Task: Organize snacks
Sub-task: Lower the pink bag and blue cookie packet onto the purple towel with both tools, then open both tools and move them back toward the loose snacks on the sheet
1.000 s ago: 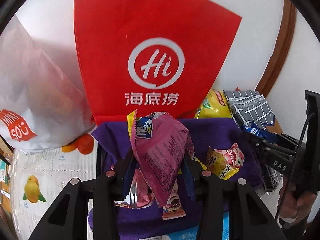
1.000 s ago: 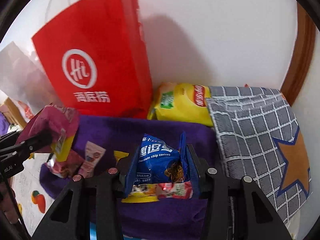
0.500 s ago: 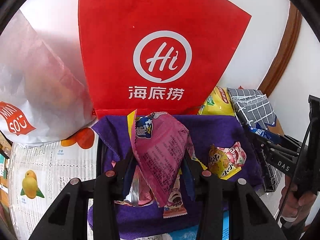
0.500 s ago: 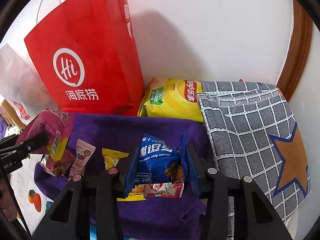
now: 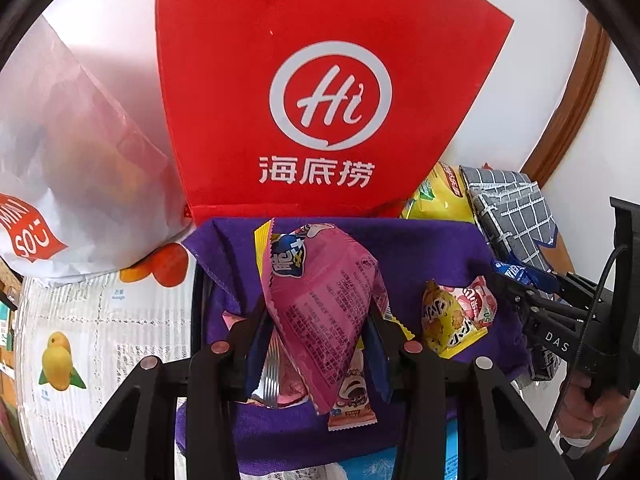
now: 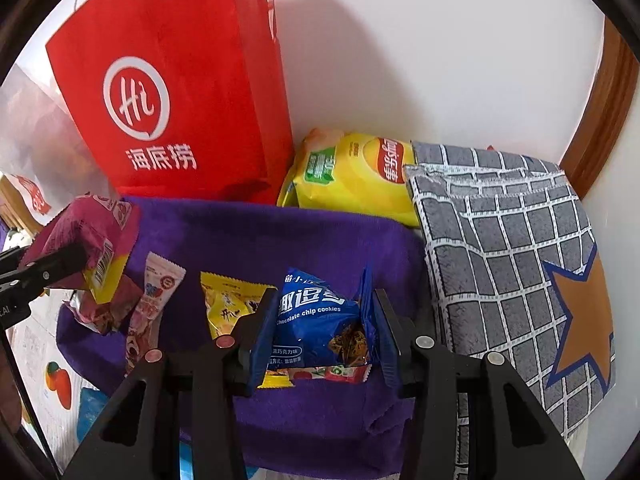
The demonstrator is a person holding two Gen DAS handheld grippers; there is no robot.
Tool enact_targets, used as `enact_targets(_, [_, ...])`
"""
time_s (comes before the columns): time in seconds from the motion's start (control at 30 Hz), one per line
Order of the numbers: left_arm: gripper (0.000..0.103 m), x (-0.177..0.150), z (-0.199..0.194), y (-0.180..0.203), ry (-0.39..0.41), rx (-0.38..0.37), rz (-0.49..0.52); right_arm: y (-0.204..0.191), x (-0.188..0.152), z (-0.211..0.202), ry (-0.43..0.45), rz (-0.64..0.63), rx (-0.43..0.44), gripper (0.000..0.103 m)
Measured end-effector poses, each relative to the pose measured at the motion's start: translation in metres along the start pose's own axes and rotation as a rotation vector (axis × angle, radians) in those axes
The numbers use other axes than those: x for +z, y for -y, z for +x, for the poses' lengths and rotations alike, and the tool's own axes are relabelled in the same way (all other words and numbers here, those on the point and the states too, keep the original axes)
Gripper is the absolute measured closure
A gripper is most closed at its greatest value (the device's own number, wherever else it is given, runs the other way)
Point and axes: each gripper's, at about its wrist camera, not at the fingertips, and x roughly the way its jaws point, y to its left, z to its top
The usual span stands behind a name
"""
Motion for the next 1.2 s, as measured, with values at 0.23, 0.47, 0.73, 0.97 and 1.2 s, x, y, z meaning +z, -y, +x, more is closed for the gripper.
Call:
enact_targets(0.23, [0.062, -0.002, 0.007, 0.006, -0.032, -0.015, 0.01, 0.0, -0.001, 0.007, -0.033, -0.003, -0.003, 0.057])
enact_targets(0.47, [0.062, -0.003, 0.015, 0.011, -0.065, -0.015, 0.022, -0.002, -0.003, 0.013, -0.05, -0.009, 0.006, 0.056])
enact_targets(0.73, [0.062, -0.004, 0.022, 0.014, -0.087, -0.004, 0.029, -0.007, -0.002, 0.021, -0.068, -0.028, 0.01, 0.056])
enact_targets(0.97, [0.062, -0.003, 0.024, 0.014, -0.094, 0.001, 0.021, -0.015, -0.002, 0.019, -0.057, -0.056, 0.013, 0.051])
enact_targets(1.2, [0.061, -0.004, 0.023, 0.016, -0.091, 0.007, 0.03, -0.013, 0.002, 0.002, -0.016, -0.032, 0.043, 0.042])
